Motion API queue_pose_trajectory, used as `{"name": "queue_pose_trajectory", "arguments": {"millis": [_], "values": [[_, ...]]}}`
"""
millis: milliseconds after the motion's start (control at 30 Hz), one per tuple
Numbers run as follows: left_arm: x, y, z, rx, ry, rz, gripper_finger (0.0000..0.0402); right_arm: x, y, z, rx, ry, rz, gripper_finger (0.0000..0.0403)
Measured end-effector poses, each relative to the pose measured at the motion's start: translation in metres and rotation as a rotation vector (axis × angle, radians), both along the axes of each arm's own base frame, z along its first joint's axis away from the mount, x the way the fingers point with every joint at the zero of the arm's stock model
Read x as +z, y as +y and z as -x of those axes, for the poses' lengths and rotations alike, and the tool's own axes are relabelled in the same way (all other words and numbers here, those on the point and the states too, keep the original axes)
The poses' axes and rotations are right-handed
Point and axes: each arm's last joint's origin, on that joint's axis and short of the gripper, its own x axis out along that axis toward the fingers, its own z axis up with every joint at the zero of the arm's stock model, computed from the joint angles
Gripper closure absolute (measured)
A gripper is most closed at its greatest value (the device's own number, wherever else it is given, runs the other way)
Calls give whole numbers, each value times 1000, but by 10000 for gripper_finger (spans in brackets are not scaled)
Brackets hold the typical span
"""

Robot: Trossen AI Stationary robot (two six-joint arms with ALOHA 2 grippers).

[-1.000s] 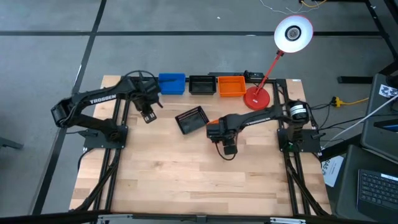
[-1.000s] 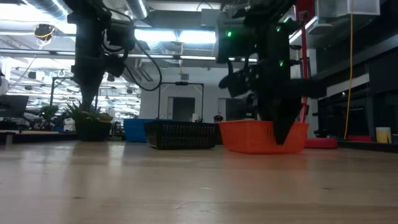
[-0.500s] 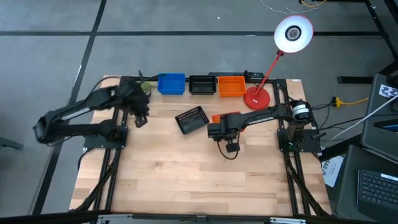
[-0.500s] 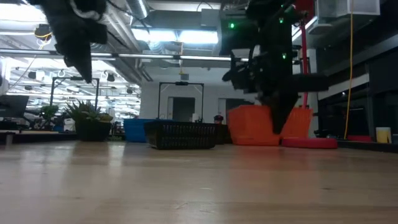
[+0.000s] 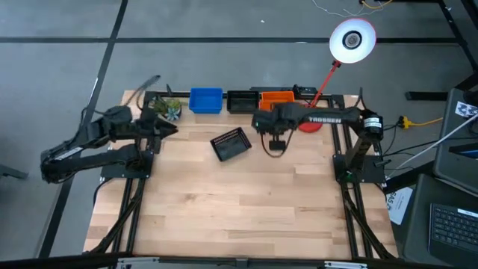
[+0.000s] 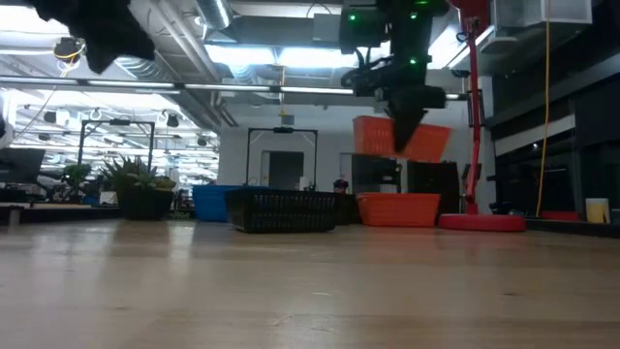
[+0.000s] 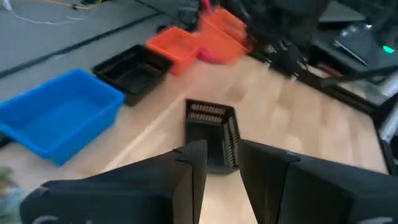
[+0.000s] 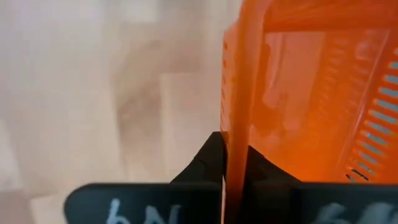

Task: Stack baskets by color
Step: Stack the bottom orange bin on top of the top orange bins

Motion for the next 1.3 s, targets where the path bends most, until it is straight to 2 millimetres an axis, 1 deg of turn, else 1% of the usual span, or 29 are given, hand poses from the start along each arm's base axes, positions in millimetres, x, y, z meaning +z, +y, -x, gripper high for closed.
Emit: {"name": "queue_pose_trajectory", "arguments": {"millis": [67,133,267,367,433,600,667,767,933,1067,1133,1300], "values": [[-12,0,-6,-21,11,18,319,7,-14,-1,-29,-38,9,402],[-26,2,-16,-49,-22,5,319,11,-25,-4,-21,-89,22,402],[-54,1,-32,-127,-134,-58,319,15,-47,-5,6,-159,-48,403],[-70,-1,-40,-155,-188,-139,319,15,-66,1,17,-194,-117,403],[-78,-2,-42,-160,-219,-188,319,15,-79,5,-7,-210,-119,403],[-101,-6,-45,-199,-282,-234,319,16,-113,18,-31,-245,-108,403],[-105,-6,-45,-204,-315,-247,319,14,-124,24,-34,-253,-109,403],[-107,-7,-45,-208,-335,-273,319,4,-138,34,-45,-244,-106,403],[-109,-7,-45,-215,-317,-305,319,-16,-153,50,-80,-228,-124,403],[-122,-7,-45,-213,-283,-311,319,-28,-156,56,-56,-236,-156,403],[-127,-7,-44,-210,-297,-298,319,-31,-156,56,-26,-228,-149,403],[-126,-7,-44,-207,-312,-289,319,-31,-157,55,-20,-239,-140,396]]}}
